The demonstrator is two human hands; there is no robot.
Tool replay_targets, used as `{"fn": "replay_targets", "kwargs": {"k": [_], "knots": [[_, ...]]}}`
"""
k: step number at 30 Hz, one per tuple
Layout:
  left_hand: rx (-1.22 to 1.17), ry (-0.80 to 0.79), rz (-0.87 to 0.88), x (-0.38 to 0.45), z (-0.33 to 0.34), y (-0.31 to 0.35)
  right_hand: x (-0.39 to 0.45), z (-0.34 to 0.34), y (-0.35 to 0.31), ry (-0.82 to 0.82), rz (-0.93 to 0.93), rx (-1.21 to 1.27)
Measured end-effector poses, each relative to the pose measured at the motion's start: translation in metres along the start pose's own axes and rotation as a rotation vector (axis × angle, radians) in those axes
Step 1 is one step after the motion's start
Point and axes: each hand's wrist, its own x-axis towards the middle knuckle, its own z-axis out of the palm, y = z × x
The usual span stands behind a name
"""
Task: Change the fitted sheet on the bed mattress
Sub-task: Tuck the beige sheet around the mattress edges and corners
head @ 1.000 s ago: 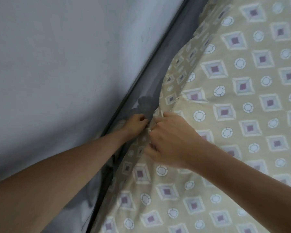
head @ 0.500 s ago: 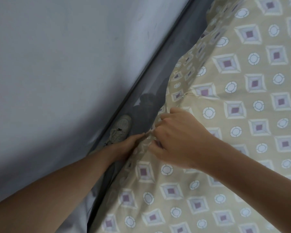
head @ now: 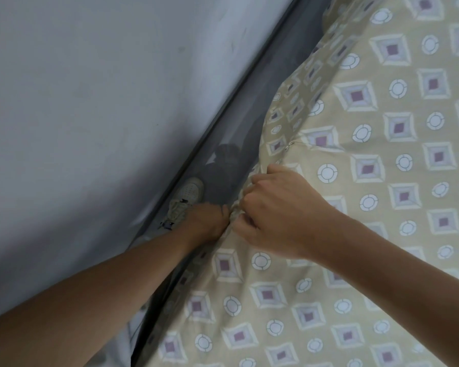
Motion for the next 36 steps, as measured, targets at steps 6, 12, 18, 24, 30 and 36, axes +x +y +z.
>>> {"fn": "replay_targets", "kwargs": {"k": [6,12,18,24,30,36], "knots": [[-0.422,0.154,0.047,-0.004,-0.017,0.002,0.014,0.033,0.012,-0.064,-0.042,-0.073],[-0.791,0.145,0.151,-0.009,-0.039,0.021,-0.009,0.018,0.059,0.039,-0.087,-0.104],[-1.109,0.191,0.19,-0.023,-0.1,0.105,-0.014,-0.013,0.181,0.307,0.225,-0.129],[-0.563,0.645,0.166,-0.014,-0.118,0.169,-0.015,-0.016,0.26,0.43,0.613,-0.085],[-0.341,0.788,0.151,-0.003,-0.109,0.171,-0.011,0.007,0.265,0.519,0.607,-0.081],[-0.338,0.77,0.188,0.023,-0.152,0.207,-0.01,0.008,0.267,0.586,0.578,-0.007]]}}
